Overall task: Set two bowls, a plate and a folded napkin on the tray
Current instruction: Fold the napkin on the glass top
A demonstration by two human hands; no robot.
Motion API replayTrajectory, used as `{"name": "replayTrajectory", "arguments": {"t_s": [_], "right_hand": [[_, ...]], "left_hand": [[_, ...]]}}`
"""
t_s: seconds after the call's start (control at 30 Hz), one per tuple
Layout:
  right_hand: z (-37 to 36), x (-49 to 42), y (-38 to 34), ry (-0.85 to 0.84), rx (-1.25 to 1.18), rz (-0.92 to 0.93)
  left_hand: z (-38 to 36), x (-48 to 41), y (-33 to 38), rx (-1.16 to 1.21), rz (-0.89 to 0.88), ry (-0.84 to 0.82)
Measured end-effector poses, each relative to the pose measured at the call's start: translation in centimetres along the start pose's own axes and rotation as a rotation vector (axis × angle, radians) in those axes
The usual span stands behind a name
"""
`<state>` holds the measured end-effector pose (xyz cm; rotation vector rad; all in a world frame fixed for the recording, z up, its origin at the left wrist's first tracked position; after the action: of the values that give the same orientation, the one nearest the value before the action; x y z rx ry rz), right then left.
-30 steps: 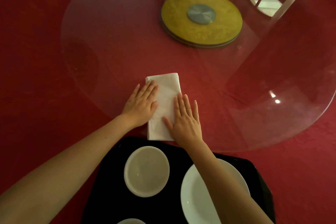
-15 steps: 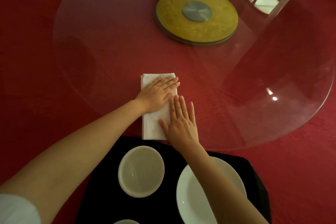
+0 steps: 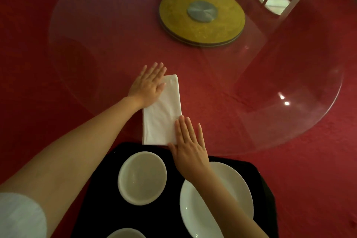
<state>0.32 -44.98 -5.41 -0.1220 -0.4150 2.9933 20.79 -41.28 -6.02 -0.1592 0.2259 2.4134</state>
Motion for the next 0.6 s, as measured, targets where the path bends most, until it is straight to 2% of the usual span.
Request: {"name": "replayTrajectory", "arguments": {"t_s": [0.13, 0.2, 0.23, 0.3, 0.37, 0.4, 0.47, 0.6], "right_hand": [[0.0, 1.4, 0.2, -0.040, -0.014, -0.017], [0.3, 1.7, 0.2, -0.038, -0.010, -0.020], [0.4, 1.8, 0.1, -0.032, -0.012, -0.019], [0.5, 2.1, 0.1, -0.034, -0.018, -0.010], [0.3, 2.4, 0.3, -0.048, -0.005, 0.004], [0.2, 2.6, 0.5, -0.052, 0.006, 0.008], [0.1, 2.7, 0.8, -0.060, 0.016, 0.009], [0.0, 2.8, 0.9, -0.079, 0.015, 0.020]], "left_hand": [[2.0, 0.8, -3.5, 0.026, 0.241, 0.056], [3.6, 2.4, -3.3, 0.112, 0.320, 0.108], [4.3, 3.3, -2.2, 0.182, 0.289, 0.133], [4.7, 5.8, 1.8, 0.258, 0.076, 0.105], [3.5, 9.0, 4.5, 0.162, -0.119, -0.024], [2.5, 10.3, 4.7, 0.089, -0.159, -0.088], [1.2, 11.9, 3.5, 0.014, -0.144, -0.165], [1.0, 12.2, 2.5, -0.013, -0.145, -0.171]]}}
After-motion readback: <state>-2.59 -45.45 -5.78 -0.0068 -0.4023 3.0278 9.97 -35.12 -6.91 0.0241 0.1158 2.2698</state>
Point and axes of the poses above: each hand's wrist, its own x-axis away from the middle knuckle, its own z-axis out of the back of the hand, y = z × x, the point moved 10 cm from there along -x, towards the middle knuckle, and after that the axes turned 11 degrees about y, right-handed, at the moved point
